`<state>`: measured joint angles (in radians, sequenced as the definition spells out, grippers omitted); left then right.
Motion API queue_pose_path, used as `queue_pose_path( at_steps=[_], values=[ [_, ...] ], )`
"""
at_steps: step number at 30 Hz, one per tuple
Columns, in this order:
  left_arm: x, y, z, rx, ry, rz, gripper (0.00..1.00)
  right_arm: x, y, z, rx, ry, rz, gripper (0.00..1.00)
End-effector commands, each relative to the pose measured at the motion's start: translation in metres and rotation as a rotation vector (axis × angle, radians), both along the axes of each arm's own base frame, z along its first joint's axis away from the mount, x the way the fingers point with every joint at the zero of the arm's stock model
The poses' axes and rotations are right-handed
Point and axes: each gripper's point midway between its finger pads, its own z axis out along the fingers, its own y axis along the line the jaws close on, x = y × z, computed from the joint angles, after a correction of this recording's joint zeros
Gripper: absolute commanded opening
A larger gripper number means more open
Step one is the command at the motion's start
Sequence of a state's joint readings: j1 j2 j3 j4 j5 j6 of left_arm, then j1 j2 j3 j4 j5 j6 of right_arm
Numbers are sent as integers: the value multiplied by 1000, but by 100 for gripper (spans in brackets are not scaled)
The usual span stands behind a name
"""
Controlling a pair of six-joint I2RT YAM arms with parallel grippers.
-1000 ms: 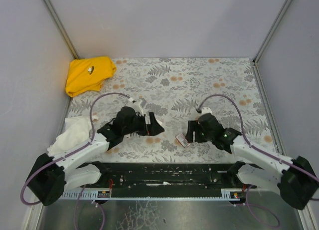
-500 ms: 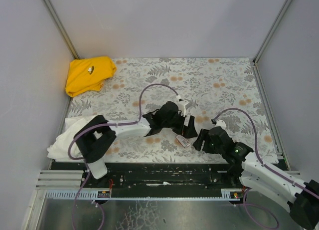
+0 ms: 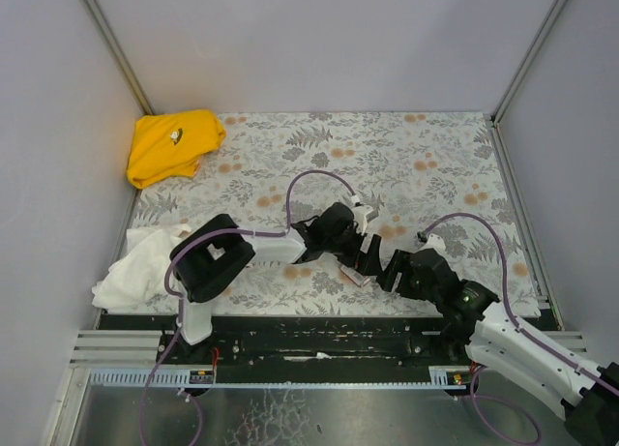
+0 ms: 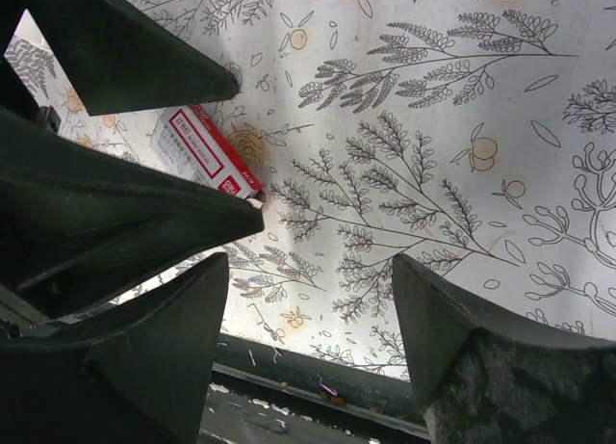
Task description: Load the staples into the stapler
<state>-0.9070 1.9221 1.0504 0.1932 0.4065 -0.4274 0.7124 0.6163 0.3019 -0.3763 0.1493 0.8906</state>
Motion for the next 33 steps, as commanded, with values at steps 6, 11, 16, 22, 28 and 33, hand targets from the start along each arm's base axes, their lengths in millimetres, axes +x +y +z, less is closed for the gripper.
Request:
queue_pose_path(
  at_steps=[6,11,16,22,28,33],
  values=[
    [-33,32,-16,24,37,-48,89,5,8,0,27,-5,8,79],
    [-48,45,-14,22,19,-70,89,2,30,-4,101,19,88,75],
    [-59,51,-17,47,-52,-126,88,2,34,-14,126,65,52,53],
    [-63,53,-23,121,-180,-171,87,8,31,-11,147,56,27,48],
    [-59,59,-31,246,-318,-176,84,15,33,-11,242,92,26,45],
    [-58,63,-34,301,-391,-175,80,16,43,-9,330,115,45,42]
  ],
)
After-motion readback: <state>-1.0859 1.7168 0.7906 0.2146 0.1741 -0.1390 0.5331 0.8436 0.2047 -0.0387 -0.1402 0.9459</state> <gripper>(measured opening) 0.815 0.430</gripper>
